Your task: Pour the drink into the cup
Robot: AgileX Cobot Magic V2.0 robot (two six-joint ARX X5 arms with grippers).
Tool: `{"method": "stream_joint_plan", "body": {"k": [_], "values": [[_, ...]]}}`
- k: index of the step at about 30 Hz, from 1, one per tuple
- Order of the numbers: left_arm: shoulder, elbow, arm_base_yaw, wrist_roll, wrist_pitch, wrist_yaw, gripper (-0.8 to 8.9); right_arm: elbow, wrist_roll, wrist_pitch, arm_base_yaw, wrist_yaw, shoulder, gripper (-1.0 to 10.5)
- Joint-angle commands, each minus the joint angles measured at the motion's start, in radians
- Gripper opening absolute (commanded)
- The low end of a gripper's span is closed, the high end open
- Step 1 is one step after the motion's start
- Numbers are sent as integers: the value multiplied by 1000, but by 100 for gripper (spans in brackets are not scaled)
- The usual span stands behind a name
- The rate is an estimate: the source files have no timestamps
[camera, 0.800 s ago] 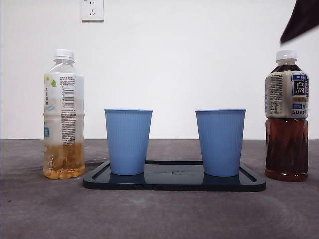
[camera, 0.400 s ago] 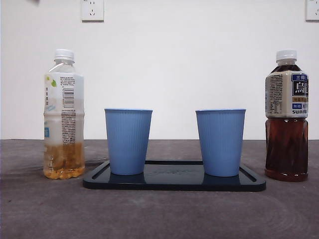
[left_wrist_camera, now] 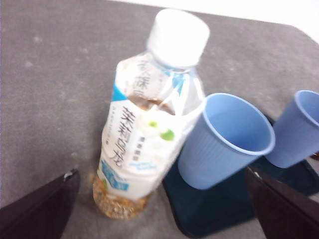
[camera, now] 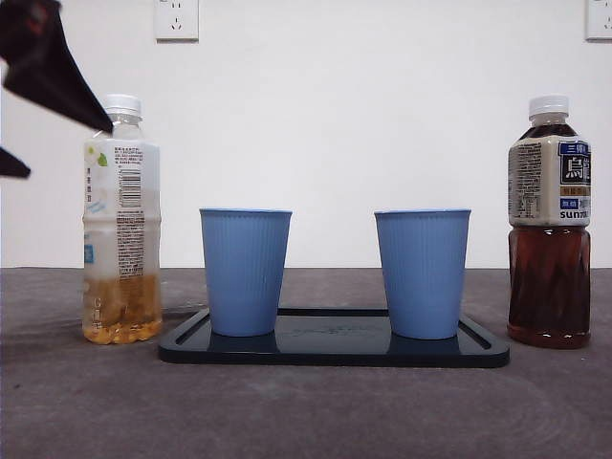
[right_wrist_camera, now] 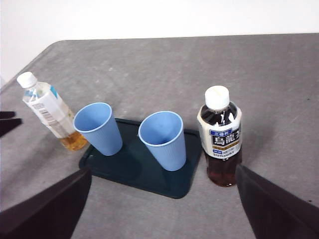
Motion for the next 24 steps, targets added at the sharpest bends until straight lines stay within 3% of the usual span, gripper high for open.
{"method": "stream_joint_plan", "body": {"k": [1, 24], "values": [[69, 5, -3, -4, 87, -7, 531, 16, 21, 4, 5, -2, 4, 464], [509, 5, -35, 100, 571, -7, 526, 16, 21, -19, 5, -2, 4, 464]]}}
